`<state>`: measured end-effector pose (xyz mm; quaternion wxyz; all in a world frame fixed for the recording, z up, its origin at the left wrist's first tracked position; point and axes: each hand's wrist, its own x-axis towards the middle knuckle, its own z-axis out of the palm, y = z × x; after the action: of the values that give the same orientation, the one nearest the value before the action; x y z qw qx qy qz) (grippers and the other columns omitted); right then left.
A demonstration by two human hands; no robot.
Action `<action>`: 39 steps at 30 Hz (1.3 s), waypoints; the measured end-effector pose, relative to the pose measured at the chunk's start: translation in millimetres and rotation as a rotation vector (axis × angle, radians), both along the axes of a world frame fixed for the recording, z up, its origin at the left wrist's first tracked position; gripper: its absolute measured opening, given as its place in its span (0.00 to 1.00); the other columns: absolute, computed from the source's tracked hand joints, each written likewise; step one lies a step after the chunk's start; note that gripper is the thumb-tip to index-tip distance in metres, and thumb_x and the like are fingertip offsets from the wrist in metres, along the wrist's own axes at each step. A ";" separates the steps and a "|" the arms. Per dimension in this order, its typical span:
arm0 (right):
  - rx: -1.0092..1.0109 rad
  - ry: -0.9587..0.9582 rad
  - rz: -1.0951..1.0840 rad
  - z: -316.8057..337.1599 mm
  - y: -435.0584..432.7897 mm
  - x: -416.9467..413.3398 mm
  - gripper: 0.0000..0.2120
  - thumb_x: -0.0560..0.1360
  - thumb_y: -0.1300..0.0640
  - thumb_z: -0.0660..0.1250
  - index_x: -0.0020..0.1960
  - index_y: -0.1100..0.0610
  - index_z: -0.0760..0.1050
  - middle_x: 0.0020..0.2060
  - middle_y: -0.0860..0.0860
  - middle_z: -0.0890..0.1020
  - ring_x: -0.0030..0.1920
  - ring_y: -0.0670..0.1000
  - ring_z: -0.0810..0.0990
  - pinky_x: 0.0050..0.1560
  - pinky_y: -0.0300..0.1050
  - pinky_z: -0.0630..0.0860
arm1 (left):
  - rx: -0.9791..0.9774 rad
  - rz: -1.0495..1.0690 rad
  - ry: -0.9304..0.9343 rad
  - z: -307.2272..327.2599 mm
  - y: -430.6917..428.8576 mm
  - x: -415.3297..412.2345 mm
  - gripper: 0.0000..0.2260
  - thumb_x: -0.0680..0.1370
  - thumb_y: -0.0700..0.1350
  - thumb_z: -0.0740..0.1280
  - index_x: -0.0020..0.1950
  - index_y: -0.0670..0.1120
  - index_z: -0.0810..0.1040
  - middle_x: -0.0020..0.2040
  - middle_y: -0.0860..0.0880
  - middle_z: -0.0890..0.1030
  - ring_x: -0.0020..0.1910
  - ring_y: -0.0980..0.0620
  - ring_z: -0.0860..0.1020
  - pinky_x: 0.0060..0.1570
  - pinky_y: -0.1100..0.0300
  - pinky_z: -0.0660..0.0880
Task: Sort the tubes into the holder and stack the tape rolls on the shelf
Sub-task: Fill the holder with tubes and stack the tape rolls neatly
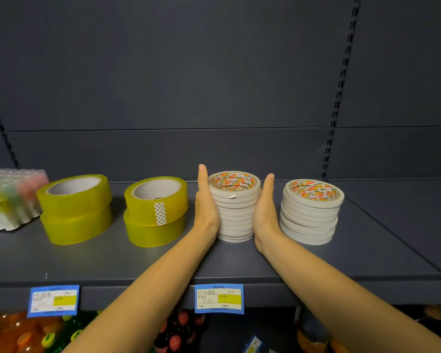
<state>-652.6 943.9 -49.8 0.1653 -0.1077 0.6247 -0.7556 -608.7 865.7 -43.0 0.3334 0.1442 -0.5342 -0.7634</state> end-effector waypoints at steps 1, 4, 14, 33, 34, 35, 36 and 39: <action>0.006 0.006 -0.009 0.8 -0.5 0.9 0.33 0.75 0.31 0.41 0.57 0.49 0.78 0.57 0.52 0.81 0.60 0.54 0.78 0.65 0.55 0.72 | -0.002 0.009 -0.005 0.1 0.8 0.0 0.29 0.76 0.67 0.50 0.39 0.49 0.84 0.40 0.48 0.86 0.47 0.48 0.83 0.52 0.52 0.78; -0.007 0.011 -0.015 2.4 -0.5 3.0 0.32 0.76 0.32 0.42 0.56 0.48 0.77 0.57 0.52 0.81 0.59 0.54 0.78 0.64 0.55 0.73 | -0.009 0.027 -0.008 -0.7 1.0 0.1 0.29 0.76 0.67 0.50 0.37 0.50 0.83 0.41 0.48 0.86 0.48 0.47 0.83 0.52 0.52 0.78; 0.012 0.040 -0.053 2.5 -1.1 4.8 0.31 0.76 0.32 0.41 0.53 0.49 0.77 0.57 0.53 0.81 0.59 0.54 0.78 0.65 0.55 0.72 | -0.032 0.044 -0.054 -0.4 4.2 3.3 0.31 0.73 0.70 0.49 0.43 0.50 0.82 0.47 0.45 0.85 0.51 0.46 0.82 0.61 0.45 0.74; 0.030 0.076 -0.083 6.9 1.2 11.6 0.30 0.76 0.32 0.40 0.50 0.47 0.76 0.55 0.52 0.82 0.58 0.53 0.78 0.65 0.55 0.72 | -0.069 0.075 -0.097 1.8 8.3 8.2 0.32 0.73 0.71 0.46 0.45 0.50 0.82 0.50 0.44 0.84 0.53 0.46 0.81 0.62 0.46 0.74; 0.026 0.076 -0.084 6.9 1.4 11.9 0.31 0.76 0.32 0.41 0.51 0.48 0.76 0.56 0.52 0.82 0.58 0.53 0.78 0.65 0.55 0.72 | -0.067 0.079 -0.095 2.0 8.5 8.3 0.32 0.73 0.71 0.46 0.44 0.50 0.82 0.49 0.44 0.84 0.53 0.46 0.81 0.62 0.46 0.74; 0.018 0.072 -0.083 7.0 1.5 12.1 0.32 0.76 0.32 0.41 0.53 0.49 0.77 0.56 0.52 0.81 0.59 0.53 0.78 0.65 0.55 0.71 | -0.066 0.081 -0.093 2.0 8.7 8.1 0.32 0.73 0.71 0.46 0.44 0.50 0.82 0.49 0.44 0.84 0.53 0.46 0.81 0.61 0.46 0.74; 0.012 0.065 -0.076 6.7 1.6 11.9 0.33 0.76 0.32 0.41 0.56 0.50 0.77 0.57 0.52 0.81 0.60 0.54 0.77 0.66 0.55 0.71 | -0.065 0.083 -0.090 2.1 8.7 8.0 0.32 0.73 0.70 0.47 0.44 0.50 0.82 0.48 0.44 0.85 0.52 0.46 0.82 0.61 0.46 0.74; -0.026 0.045 -0.031 5.8 2.4 11.0 0.34 0.77 0.33 0.42 0.60 0.52 0.77 0.56 0.52 0.82 0.57 0.53 0.79 0.62 0.53 0.74 | -0.053 0.086 -0.071 1.5 7.2 7.3 0.31 0.74 0.69 0.48 0.42 0.50 0.82 0.47 0.45 0.85 0.52 0.45 0.82 0.61 0.45 0.74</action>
<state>-641.6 946.3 -44.0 0.1381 -0.1168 0.6200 -0.7635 -601.5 872.9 -41.5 0.3503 0.1851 -0.5589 -0.7285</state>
